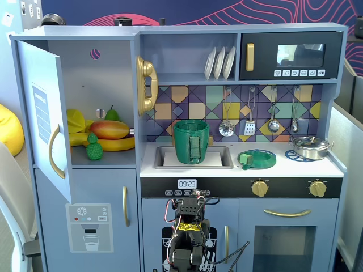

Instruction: Pick up the green pineapple from the left cabinet and place it in the green recipient

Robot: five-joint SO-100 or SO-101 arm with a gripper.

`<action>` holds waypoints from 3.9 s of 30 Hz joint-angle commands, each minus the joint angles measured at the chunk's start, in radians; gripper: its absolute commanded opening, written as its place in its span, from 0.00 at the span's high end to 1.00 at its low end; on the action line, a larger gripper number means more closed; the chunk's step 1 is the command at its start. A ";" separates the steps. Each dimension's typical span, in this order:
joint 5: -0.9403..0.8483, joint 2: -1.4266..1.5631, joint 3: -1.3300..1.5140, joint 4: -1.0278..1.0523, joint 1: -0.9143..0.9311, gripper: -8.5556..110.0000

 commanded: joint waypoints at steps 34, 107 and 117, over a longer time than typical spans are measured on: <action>-0.238 -0.603 -0.623 -1.164 -0.854 0.86; -0.133 -1.848 -1.735 -1.414 -0.839 0.93; -0.434 -1.557 -1.575 -1.227 -0.853 0.93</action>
